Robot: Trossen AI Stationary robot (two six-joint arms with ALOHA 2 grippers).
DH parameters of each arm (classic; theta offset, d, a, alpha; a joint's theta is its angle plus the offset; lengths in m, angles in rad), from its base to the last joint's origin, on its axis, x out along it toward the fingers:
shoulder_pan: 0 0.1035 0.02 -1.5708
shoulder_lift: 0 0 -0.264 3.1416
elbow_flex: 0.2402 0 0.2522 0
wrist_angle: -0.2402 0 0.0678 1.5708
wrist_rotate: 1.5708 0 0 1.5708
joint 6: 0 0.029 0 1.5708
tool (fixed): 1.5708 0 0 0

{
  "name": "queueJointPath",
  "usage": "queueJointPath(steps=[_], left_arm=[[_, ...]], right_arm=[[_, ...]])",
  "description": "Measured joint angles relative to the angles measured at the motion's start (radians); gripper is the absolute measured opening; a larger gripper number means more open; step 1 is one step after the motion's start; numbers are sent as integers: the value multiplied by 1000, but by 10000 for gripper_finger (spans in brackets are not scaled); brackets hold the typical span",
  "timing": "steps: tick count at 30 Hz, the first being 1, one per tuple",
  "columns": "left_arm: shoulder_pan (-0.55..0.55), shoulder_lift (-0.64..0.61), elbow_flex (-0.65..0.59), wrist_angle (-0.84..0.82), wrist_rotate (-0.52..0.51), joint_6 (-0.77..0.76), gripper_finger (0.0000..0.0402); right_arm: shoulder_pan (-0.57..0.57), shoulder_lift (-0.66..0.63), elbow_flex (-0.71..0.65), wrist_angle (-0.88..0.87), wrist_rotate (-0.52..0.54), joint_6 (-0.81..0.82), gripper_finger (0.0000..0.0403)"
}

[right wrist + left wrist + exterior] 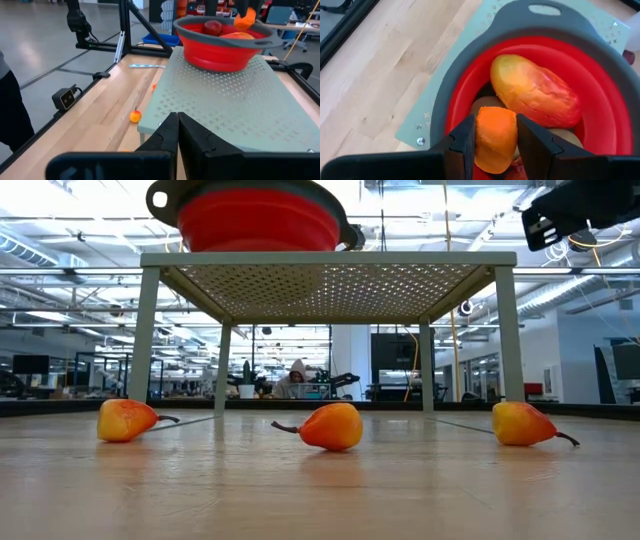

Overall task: Pick & Place Fruit
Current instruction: Put the orange fruit into the strainer

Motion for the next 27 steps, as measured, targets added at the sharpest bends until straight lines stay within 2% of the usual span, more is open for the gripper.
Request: queueJointPath(steps=[8, 13, 27], left_arm=[[-3, 0, 0, -10, 2, -35, 115], [-4, 32, 0, -5, 54, -38, 115], [-11, 65, 0, 26, 35, -23, 120]], right_arm=[[0, -19, 0, 3, 1, -2, 4], [0, -19, 0, 3, 1, -2, 4], [0, -19, 0, 22, -2, -2, 4]])
